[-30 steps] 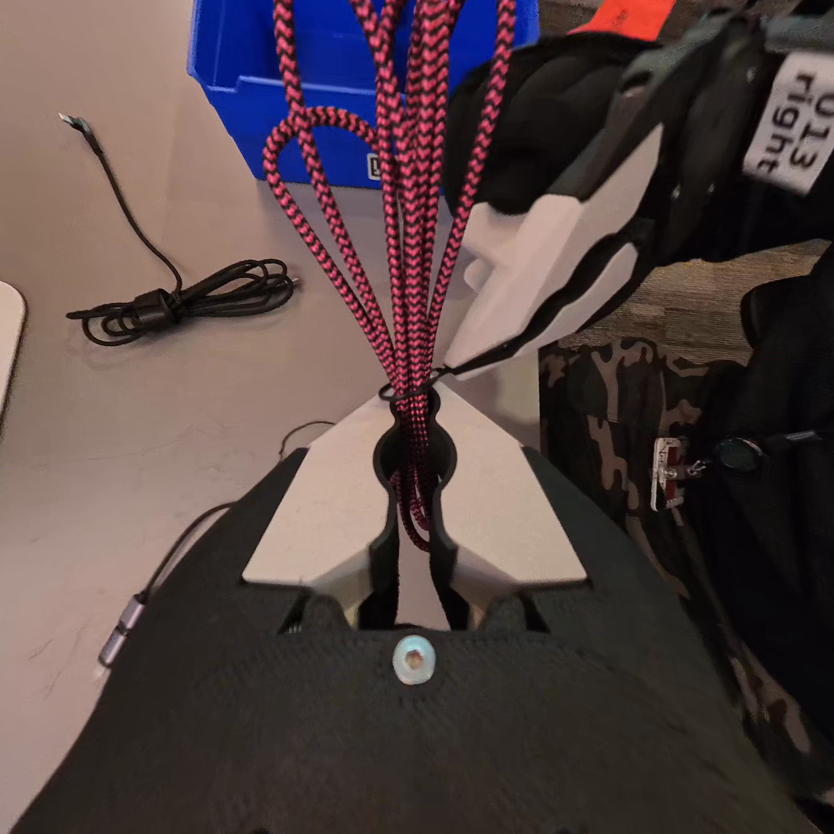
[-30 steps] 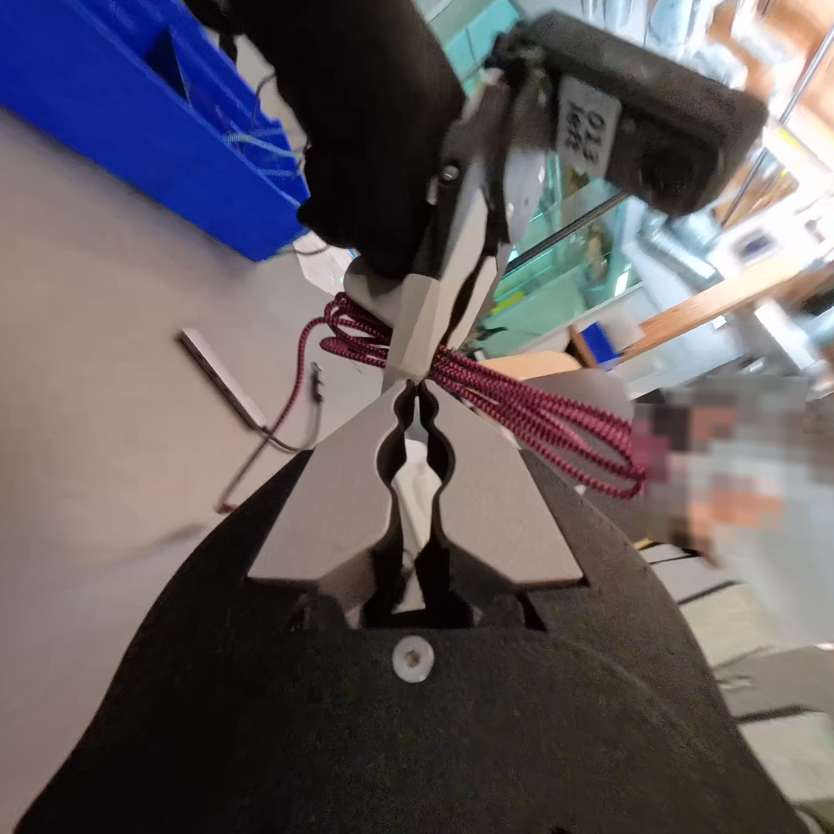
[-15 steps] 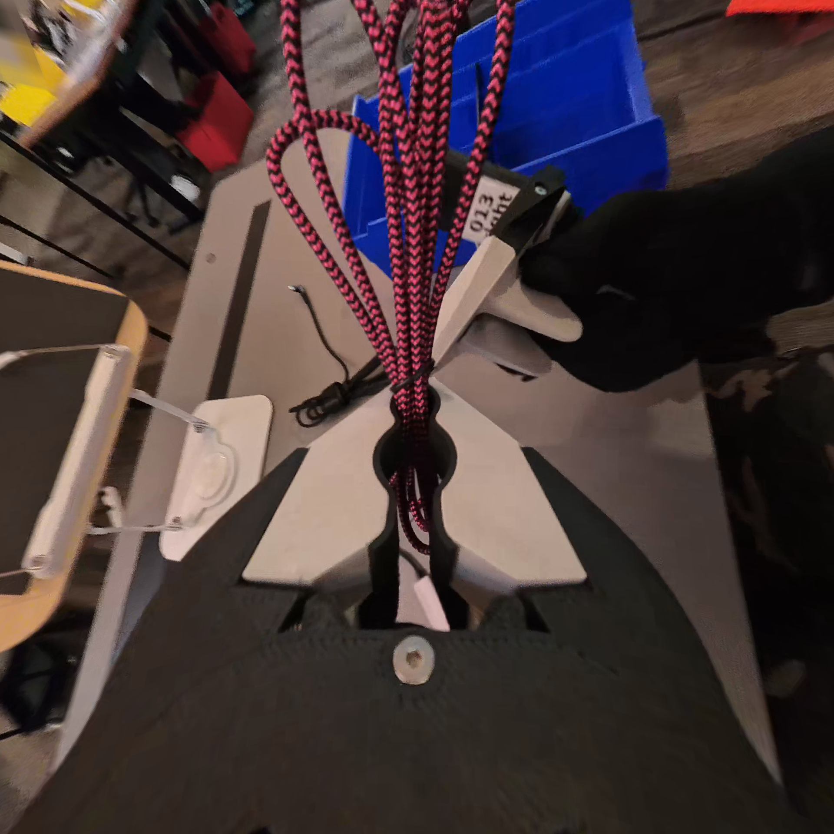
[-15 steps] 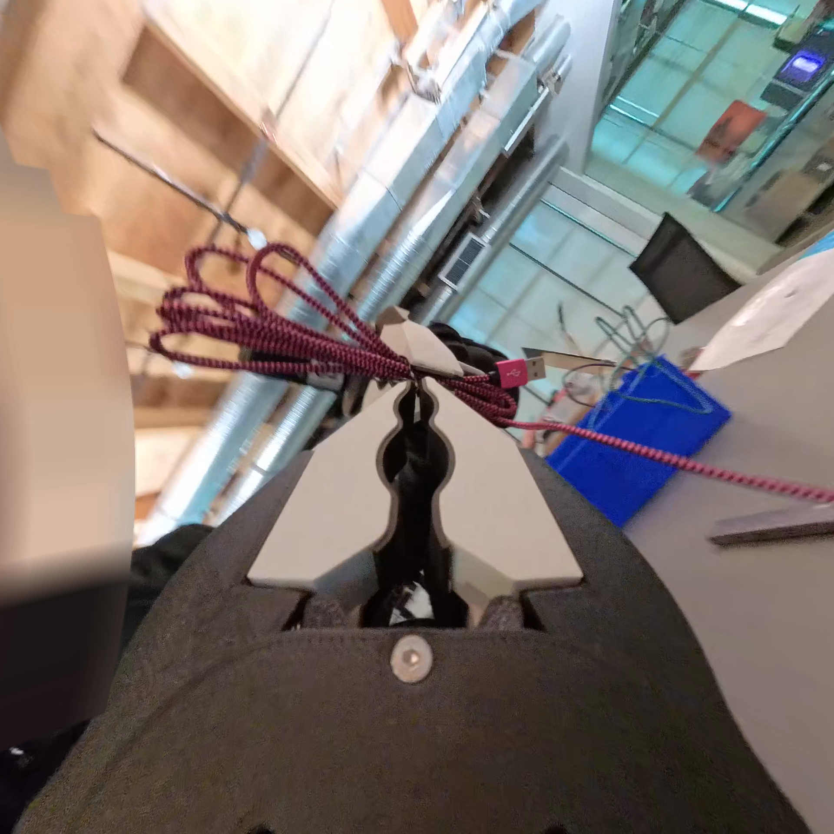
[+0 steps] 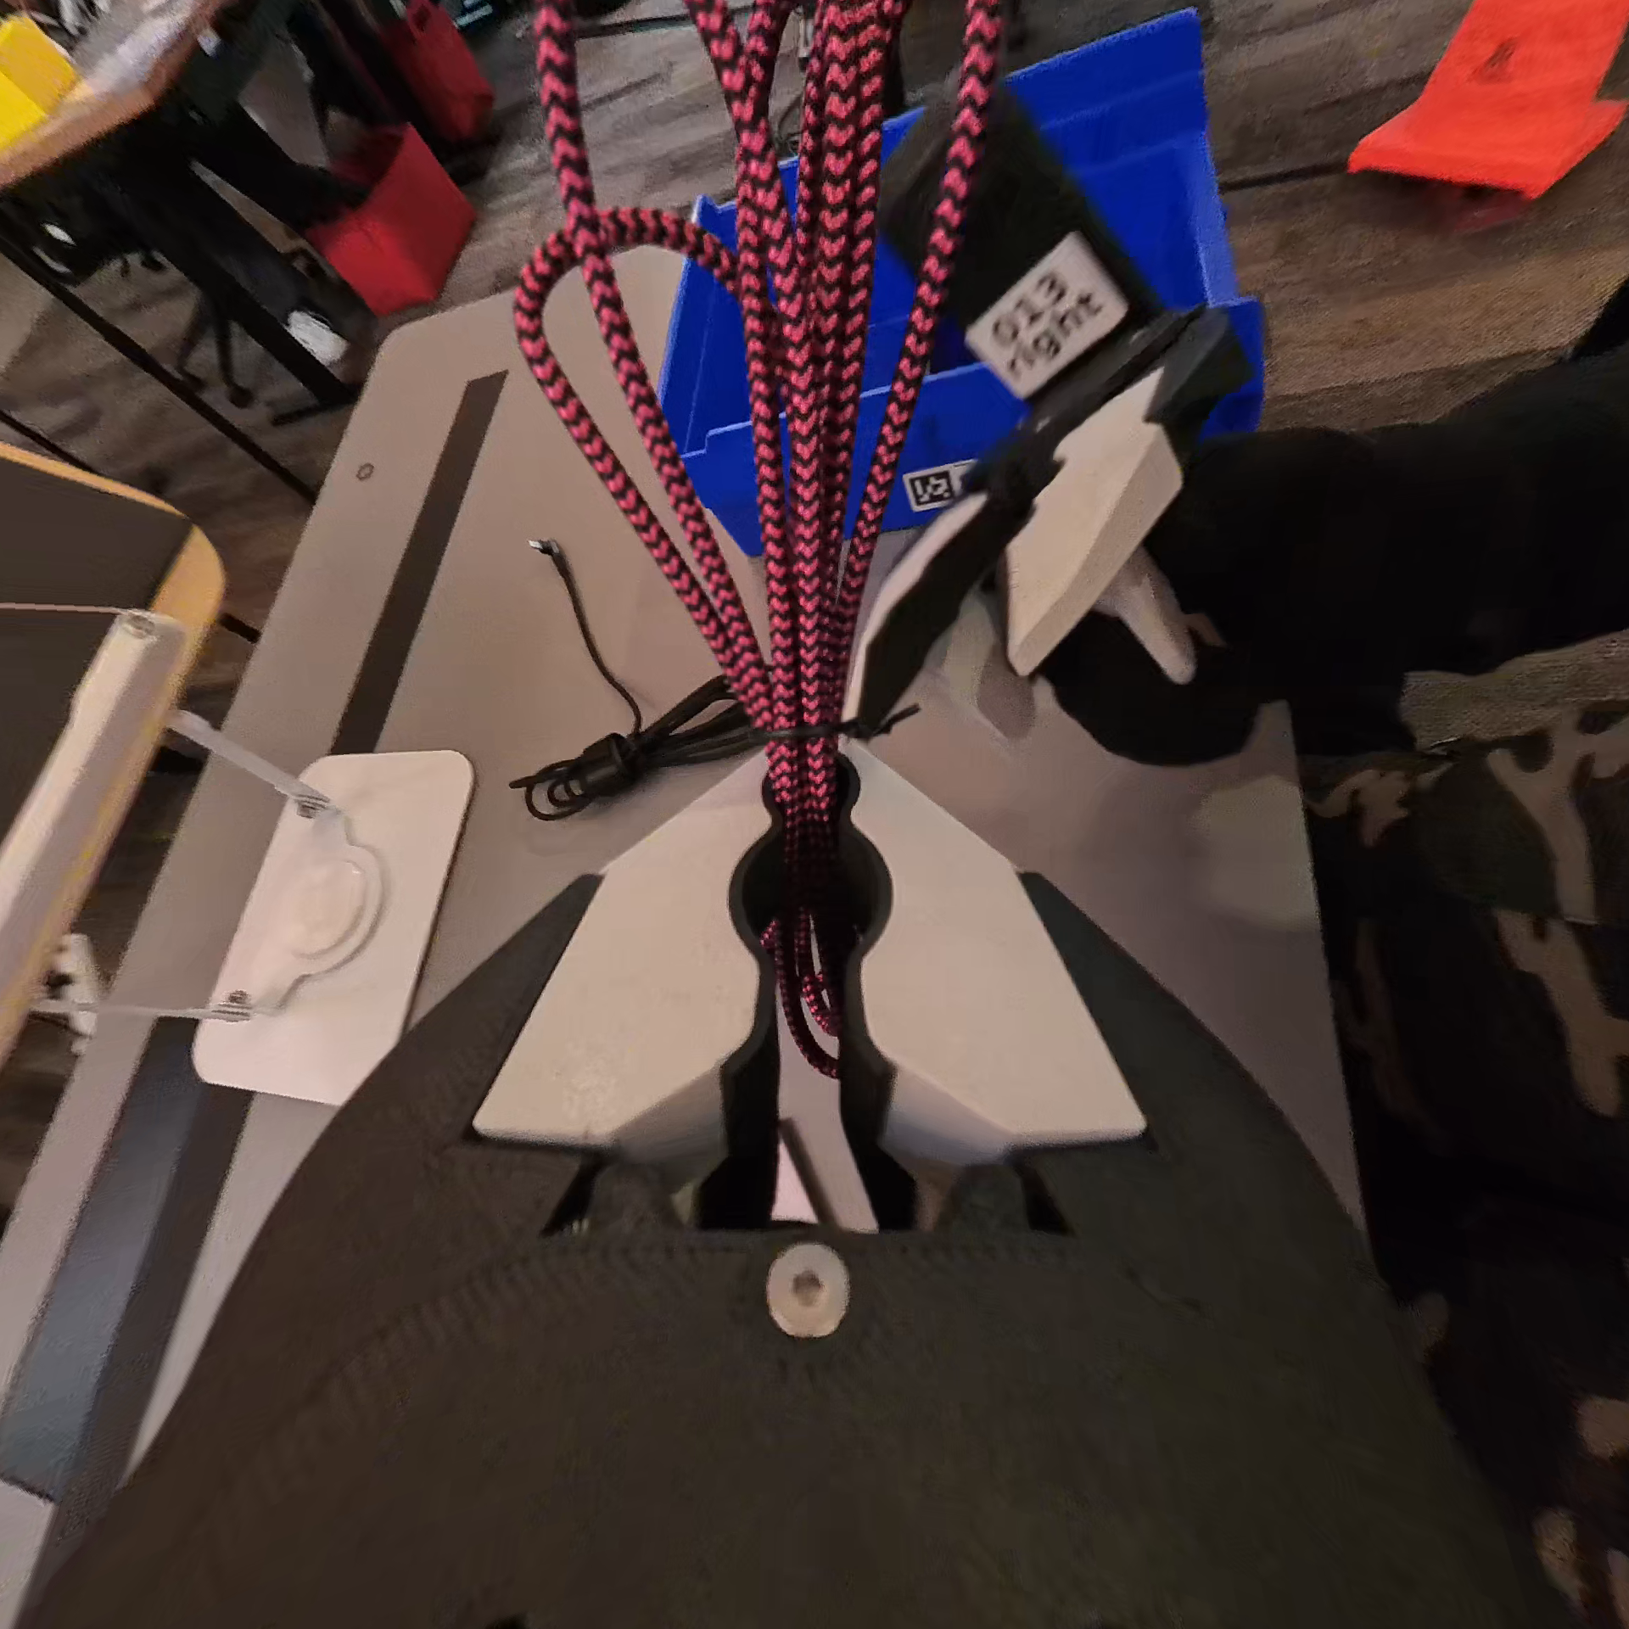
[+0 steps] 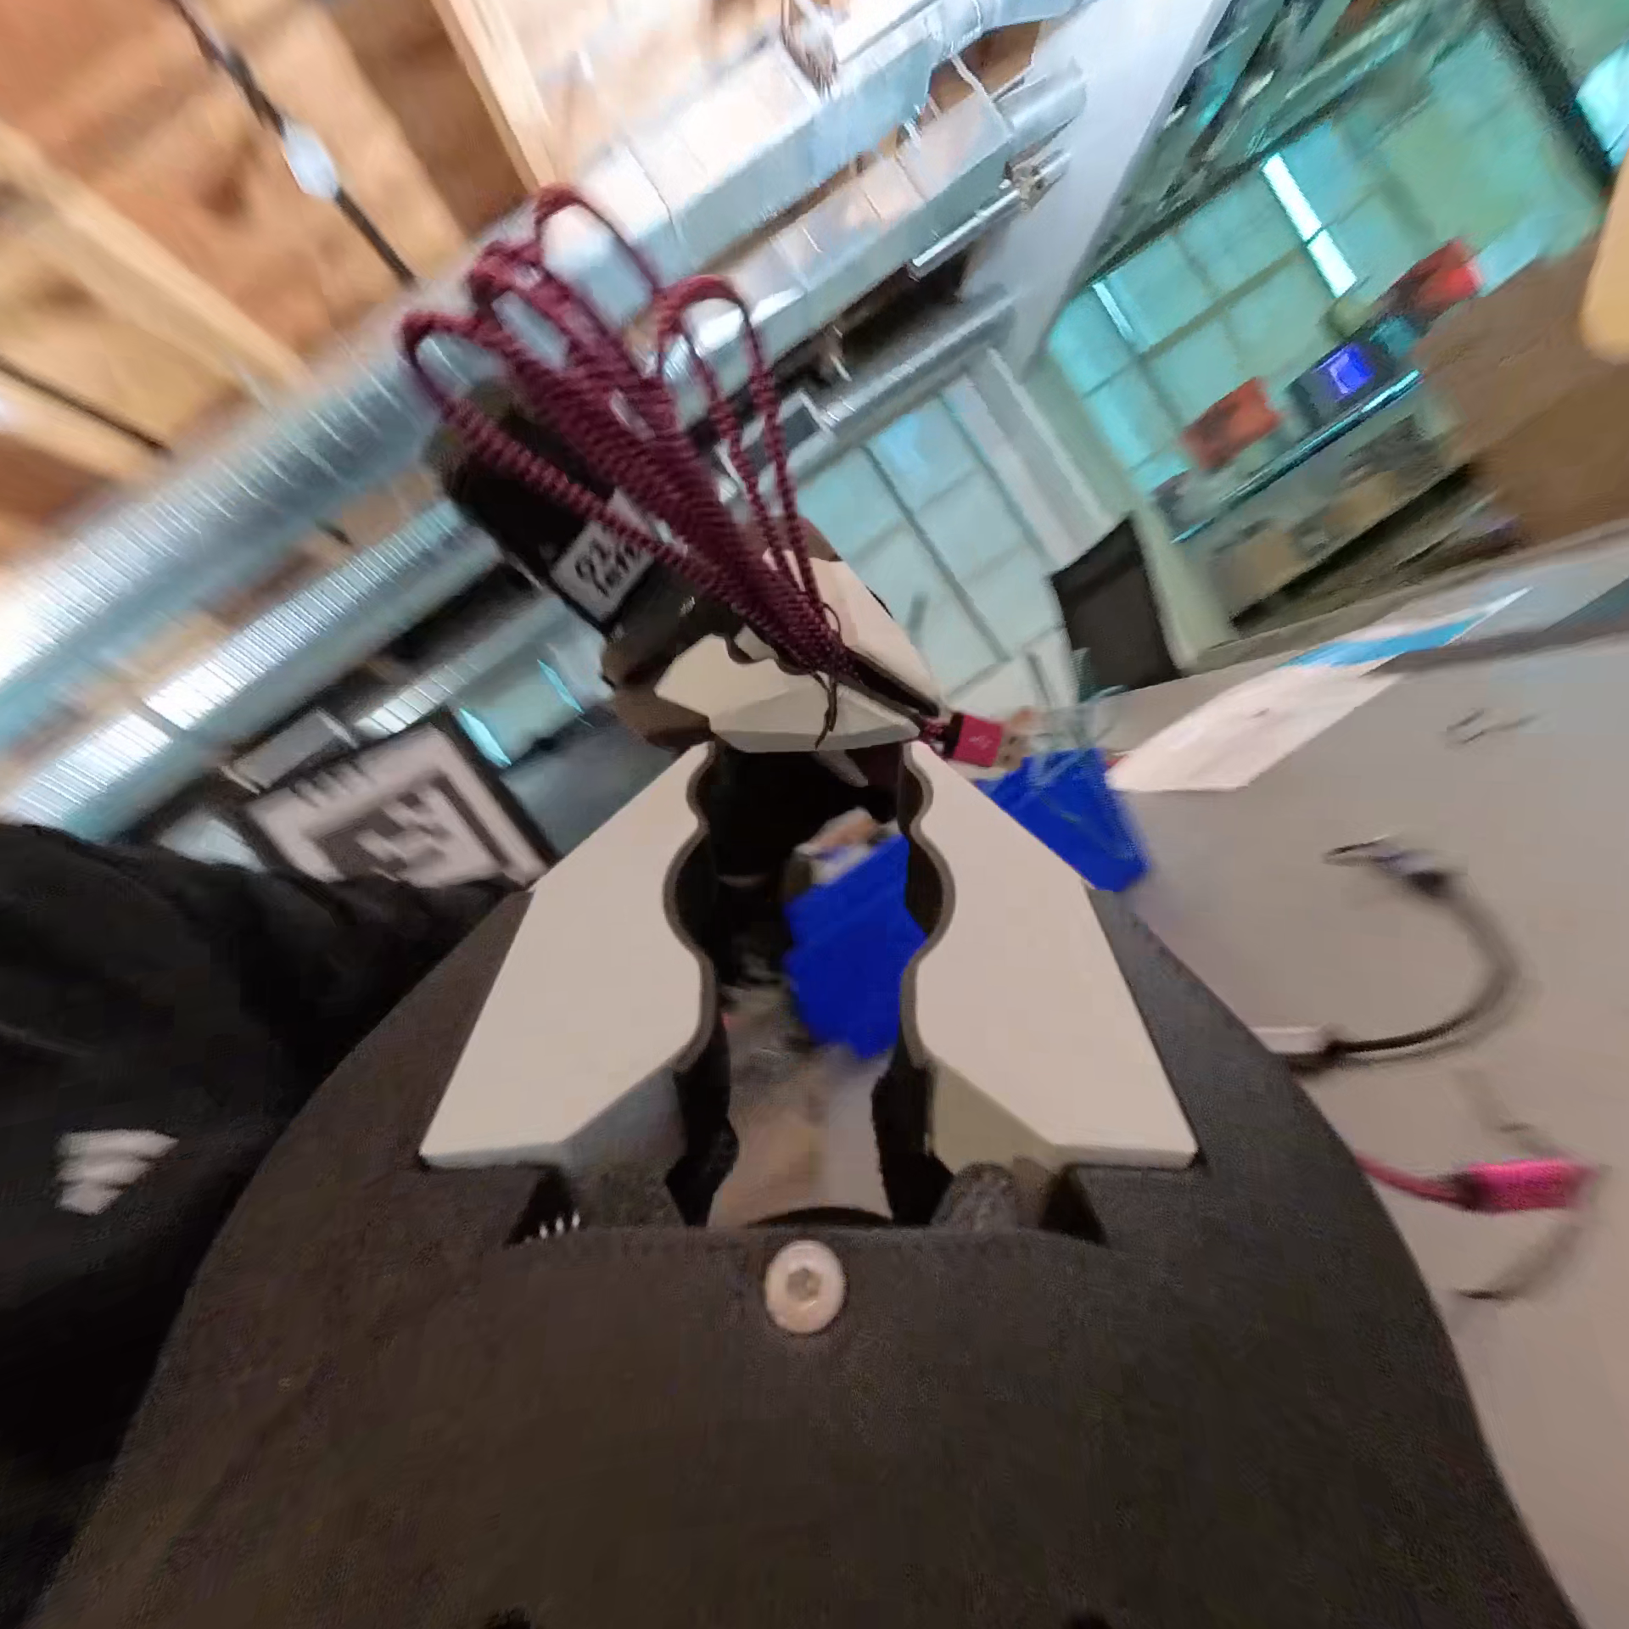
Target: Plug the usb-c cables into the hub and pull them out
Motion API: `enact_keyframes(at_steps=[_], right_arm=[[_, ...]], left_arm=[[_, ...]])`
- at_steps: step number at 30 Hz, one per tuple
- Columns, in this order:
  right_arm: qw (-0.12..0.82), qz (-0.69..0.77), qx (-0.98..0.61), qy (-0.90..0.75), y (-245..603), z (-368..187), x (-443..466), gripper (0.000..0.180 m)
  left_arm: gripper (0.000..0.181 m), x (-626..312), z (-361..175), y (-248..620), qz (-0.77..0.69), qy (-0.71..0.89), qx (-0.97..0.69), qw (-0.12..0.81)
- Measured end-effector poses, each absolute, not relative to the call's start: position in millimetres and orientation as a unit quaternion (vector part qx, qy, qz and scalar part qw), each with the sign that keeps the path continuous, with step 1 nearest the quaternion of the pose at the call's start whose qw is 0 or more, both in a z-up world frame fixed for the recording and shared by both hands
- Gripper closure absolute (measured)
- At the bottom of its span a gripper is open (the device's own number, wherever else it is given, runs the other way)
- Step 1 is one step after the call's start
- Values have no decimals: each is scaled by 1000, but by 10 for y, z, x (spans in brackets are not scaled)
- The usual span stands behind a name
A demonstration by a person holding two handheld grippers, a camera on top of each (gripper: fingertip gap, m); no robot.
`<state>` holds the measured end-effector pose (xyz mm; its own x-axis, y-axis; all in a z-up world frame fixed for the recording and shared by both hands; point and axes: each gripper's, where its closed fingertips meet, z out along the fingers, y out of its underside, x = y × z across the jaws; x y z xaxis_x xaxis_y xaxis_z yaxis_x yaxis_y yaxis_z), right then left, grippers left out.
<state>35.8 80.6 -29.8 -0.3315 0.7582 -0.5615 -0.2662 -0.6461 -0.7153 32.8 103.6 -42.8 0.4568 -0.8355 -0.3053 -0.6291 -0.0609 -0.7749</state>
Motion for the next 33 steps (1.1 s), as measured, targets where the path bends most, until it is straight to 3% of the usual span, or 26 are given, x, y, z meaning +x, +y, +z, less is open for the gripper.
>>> enact_keyframes(at_steps=[6,8,11,25,33], right_arm=[[663,313,-436,-522,946,-317,426,152],[713,148,-368,-578,924,-288,396,155],[725,32,-295,-622,828,-300,291,162],[704,-52,-231,-669,698,-410,192,180],[695,33,-292,-656,732,-442,227,180]], left_arm=[[179,314,-439,954,-209,481,-754,395],[179,330,-480,901,-243,476,-765,359],[179,364,-516,838,-290,464,-776,314],[179,340,-716,743,-281,480,-794,244],[179,348,-679,765,-276,482,-792,254]])
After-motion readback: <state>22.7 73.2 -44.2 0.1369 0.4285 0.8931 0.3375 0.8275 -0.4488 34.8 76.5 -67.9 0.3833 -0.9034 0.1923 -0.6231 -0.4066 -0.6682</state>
